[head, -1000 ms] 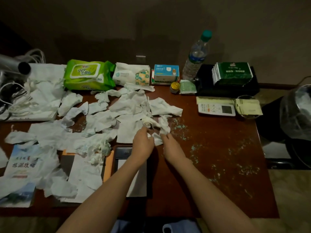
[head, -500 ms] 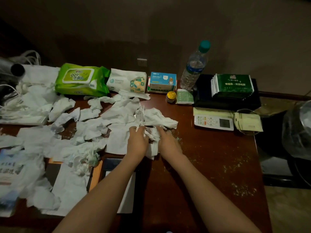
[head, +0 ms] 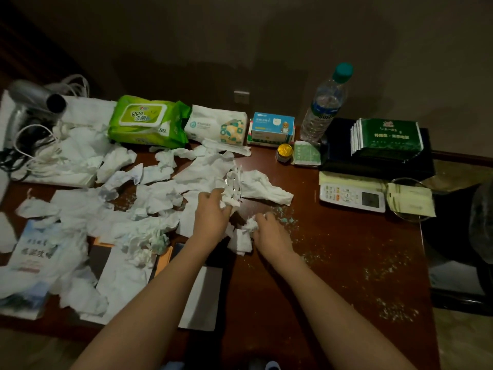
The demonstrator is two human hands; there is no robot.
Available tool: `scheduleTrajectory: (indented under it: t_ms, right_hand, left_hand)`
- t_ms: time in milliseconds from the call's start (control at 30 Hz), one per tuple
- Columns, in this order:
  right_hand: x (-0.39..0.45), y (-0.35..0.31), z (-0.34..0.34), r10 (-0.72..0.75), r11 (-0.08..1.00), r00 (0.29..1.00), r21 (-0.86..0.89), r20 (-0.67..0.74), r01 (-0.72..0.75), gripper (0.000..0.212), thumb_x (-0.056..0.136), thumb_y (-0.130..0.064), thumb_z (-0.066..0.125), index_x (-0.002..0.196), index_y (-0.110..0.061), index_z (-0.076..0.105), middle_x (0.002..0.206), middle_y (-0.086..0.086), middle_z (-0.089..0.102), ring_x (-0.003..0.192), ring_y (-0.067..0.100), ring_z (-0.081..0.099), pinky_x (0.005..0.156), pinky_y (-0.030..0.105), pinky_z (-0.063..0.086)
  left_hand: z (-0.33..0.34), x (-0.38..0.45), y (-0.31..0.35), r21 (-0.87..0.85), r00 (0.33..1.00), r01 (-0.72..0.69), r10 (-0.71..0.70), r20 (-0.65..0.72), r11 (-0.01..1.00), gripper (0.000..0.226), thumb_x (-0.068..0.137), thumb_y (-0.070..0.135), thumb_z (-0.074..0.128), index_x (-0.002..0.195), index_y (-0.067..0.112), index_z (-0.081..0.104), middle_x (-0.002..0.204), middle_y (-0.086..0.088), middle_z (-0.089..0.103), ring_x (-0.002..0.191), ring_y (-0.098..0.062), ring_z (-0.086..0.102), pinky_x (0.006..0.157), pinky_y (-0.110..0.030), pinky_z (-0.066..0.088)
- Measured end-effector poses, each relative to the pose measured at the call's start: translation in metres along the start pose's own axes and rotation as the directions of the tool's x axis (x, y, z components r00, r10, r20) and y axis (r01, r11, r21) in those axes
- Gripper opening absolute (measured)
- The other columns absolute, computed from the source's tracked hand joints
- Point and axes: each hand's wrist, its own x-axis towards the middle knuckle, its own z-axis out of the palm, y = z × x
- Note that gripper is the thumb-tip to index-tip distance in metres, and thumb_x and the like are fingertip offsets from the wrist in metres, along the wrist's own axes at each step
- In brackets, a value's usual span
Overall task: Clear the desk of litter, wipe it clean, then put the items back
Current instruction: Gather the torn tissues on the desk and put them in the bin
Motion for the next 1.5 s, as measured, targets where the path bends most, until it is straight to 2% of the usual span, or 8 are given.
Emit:
scheduleTrajectory:
  t_ms: [200,367,500,633,933,1167,1333,1500]
  right_hand:
    - [-0.019,-0.01,0.001,0.078,0.98,0.988,0.19,-0.134,-0.052,0.036,0.091,-0.002,0.044,0.126,-0.01,0.044,0.123,0.011,0.049,0.1,0.03,0.054,0.071,0.034,0.038]
    - [-0.027,-0.035,0.023,-0.04,0.999,0.995,-0.01,0.096,0.042,0.068,0.086,-0.012,0.06,0.144,-0.018,0.026,0.146,0.016,0.022,0.122,0.036,0.041,0.092,0.044,0.047]
    - [-0.036,-0.052,0.044,-0.016,0.986,0.996,-0.166,0.083,0.03,0.052,0.089,-0.027,0.056,0.133,-0.011,0.033,0.139,0.016,0.026,0.119,0.035,0.038,0.087,0.042,0.045]
    - [-0.037,-0.063,0.05,-0.03,0.965,0.996,-0.256,0.08,0.049,0.03,0.095,-0.013,0.043,0.124,-0.009,0.038,0.126,0.015,0.041,0.106,0.034,0.05,0.071,0.04,0.046]
    - [-0.057,-0.073,0.024,0.218,0.958,0.969,0.216,-0.118,-0.189,0.032,0.097,-0.011,0.037,0.126,-0.013,0.05,0.121,0.014,0.048,0.103,0.036,0.053,0.086,0.038,0.045]
    - [-0.109,-0.062,-0.008,0.318,0.908,0.91,0.362,-0.265,-0.212,0.013,0.09,-0.004,0.047,0.097,-0.001,0.057,0.096,0.007,0.045,0.091,0.026,0.05,0.065,0.026,0.028]
    - [-0.138,-0.036,-0.004,0.332,0.895,0.897,0.397,-0.291,-0.203,0.011,0.09,-0.012,0.051,0.097,-0.006,0.055,0.099,0.006,0.046,0.082,0.017,0.046,0.059,0.024,0.034]
    - [-0.143,-0.008,0.023,0.261,0.927,0.943,0.326,-0.206,-0.185,0.014,0.094,-0.016,0.05,0.105,-0.008,0.053,0.103,0.006,0.047,0.079,0.014,0.045,0.055,0.017,0.031]
  left_hand:
    - [-0.007,-0.019,-0.023,-0.032,1.0,0.014,-0.014,-0.022,0.999,0.047,0.093,0.021,0.058,0.138,0.014,0.045,0.132,-0.019,0.04,0.108,-0.032,0.053,0.082,-0.027,0.037]
    - [-0.013,-0.033,-0.044,-0.045,0.999,0.005,-0.007,-0.032,0.999,0.043,0.093,0.015,0.056,0.134,0.009,0.048,0.127,-0.02,0.043,0.104,-0.031,0.053,0.077,-0.021,0.033]
    - [-0.027,-0.041,-0.06,-0.103,0.998,0.003,-0.009,-0.054,0.995,0.042,0.093,0.012,0.056,0.133,0.008,0.049,0.128,-0.019,0.043,0.104,-0.028,0.053,0.081,-0.017,0.033]
    - [-0.043,-0.05,-0.075,-0.122,0.997,-0.015,0.005,-0.078,0.992,0.04,0.092,0.009,0.056,0.131,0.009,0.052,0.125,-0.019,0.046,0.105,-0.026,0.053,0.074,-0.012,0.029]
    - [-0.081,-0.049,-0.085,-0.166,0.99,-0.116,0.101,-0.1,0.979,0.037,0.089,0.005,0.053,0.126,0.011,0.057,0.119,-0.016,0.054,0.109,-0.028,0.053,0.087,-0.024,0.04]
    - [-0.073,-0.064,-0.06,-0.167,0.98,-0.196,0.189,-0.058,0.966,0.033,0.088,0.002,0.052,0.119,0.008,0.06,0.121,-0.016,0.055,0.11,-0.028,0.054,0.089,-0.029,0.042]
    - [-0.042,-0.094,-0.108,0.12,0.976,0.078,-0.1,0.192,0.99,0.059,0.092,0.006,0.05,0.146,0.01,0.027,0.146,-0.025,0.02,0.114,-0.04,0.049,0.088,-0.035,0.042]
    - [-0.011,-0.124,-0.119,0.248,0.989,0.066,-0.097,0.115,0.967,0.07,0.095,0.013,0.049,0.151,0.014,0.007,0.151,-0.024,0.012,0.118,-0.037,0.048,0.096,-0.035,0.039]
